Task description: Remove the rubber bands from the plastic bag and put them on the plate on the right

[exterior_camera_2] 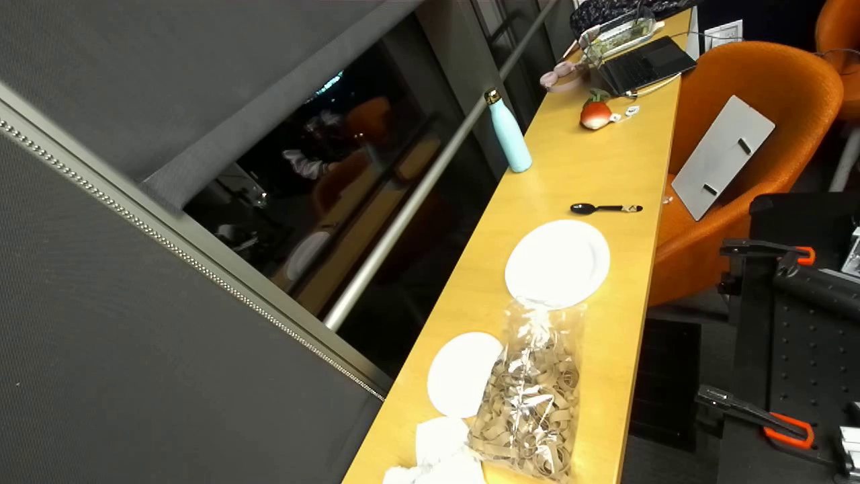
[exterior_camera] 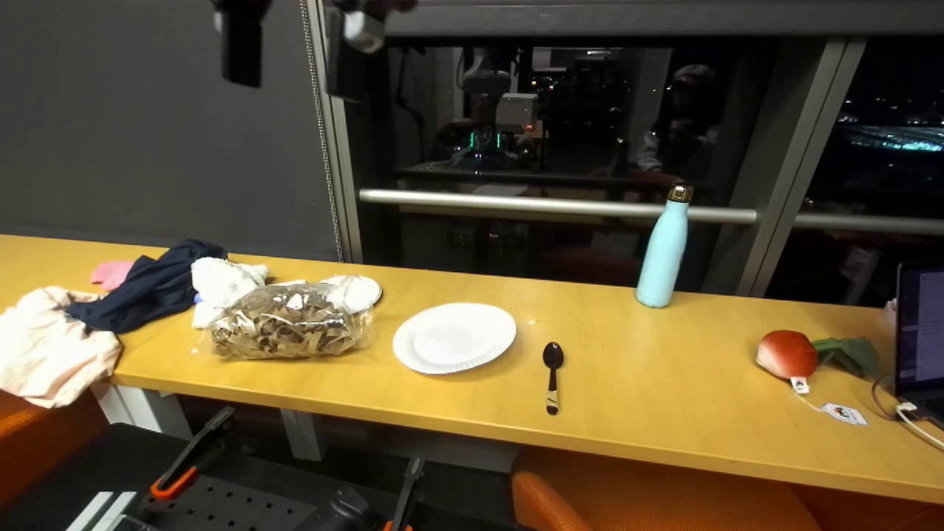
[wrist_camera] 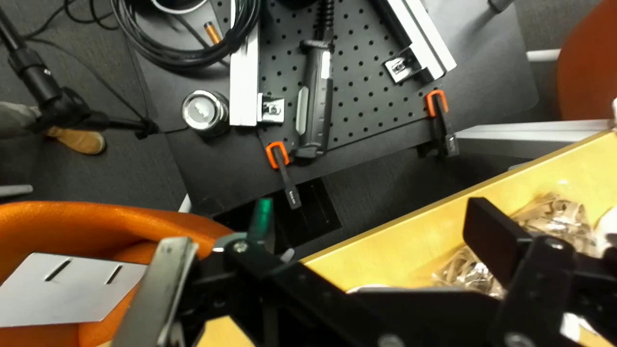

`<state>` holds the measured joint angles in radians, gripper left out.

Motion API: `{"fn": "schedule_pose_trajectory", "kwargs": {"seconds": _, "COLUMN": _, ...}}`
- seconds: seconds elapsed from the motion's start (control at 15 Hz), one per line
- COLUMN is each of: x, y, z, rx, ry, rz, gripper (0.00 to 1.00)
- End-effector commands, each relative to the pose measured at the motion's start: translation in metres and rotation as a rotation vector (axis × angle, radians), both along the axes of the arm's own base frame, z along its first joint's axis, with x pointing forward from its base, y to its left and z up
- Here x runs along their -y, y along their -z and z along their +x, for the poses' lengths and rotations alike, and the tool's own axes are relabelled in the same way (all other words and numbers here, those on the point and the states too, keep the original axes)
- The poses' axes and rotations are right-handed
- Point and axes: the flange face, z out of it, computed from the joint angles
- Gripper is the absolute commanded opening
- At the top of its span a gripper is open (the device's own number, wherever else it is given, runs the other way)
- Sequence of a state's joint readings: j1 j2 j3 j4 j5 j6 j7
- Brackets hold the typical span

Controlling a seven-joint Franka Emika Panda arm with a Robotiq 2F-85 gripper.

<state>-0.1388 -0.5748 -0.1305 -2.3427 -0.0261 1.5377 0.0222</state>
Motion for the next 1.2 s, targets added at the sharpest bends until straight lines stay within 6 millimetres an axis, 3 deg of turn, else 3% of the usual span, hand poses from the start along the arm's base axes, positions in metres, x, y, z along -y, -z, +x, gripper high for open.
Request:
{"fn": "schedule_pose_trajectory", "kwargs": {"seconds": 0.0, "x": 0.048, "y": 0.040, "z": 0.043, "rx": 0.047, "ry": -0.030, "rz": -0.098, "gripper": 1.00}}
{"fn": "schedule_pose_trajectory", "kwargs": {"seconds": 0.4, "x": 0.103, "y": 0.136, "z": 0.136, "rx": 0.188, "ry": -0.116, "rz": -0.147, "gripper": 1.00}}
{"fn": "schedule_pose_trajectory", "kwargs": {"seconds": 0.6, "x": 0.117, "y": 0.185, "z": 0.165, "rx": 0.223, "ry": -0.193, "rz": -0.113, "gripper": 1.00}}
{"fn": "schedule_pose_trajectory", "kwargs": {"seconds": 0.73, "x": 0.106, "y": 0.217, "z": 0.180, "rx": 0.254, "ry": -0.273, "rz": -0.036, "gripper": 1.00}}
{"fn": "schedule_pose_trajectory", "kwargs": {"seconds": 0.87, "x": 0.082, "y": 0.248, "z": 0.198, "rx": 0.291, "ry": -0.358, "rz": 0.029, "gripper": 1.00}}
{"fn": "schedule_pose_trajectory", "kwargs": {"seconds": 1.13, "x": 0.050, "y": 0.285, "z": 0.227, "rx": 0.294, "ry": -0.479, "rz": 0.106, "gripper": 1.00}}
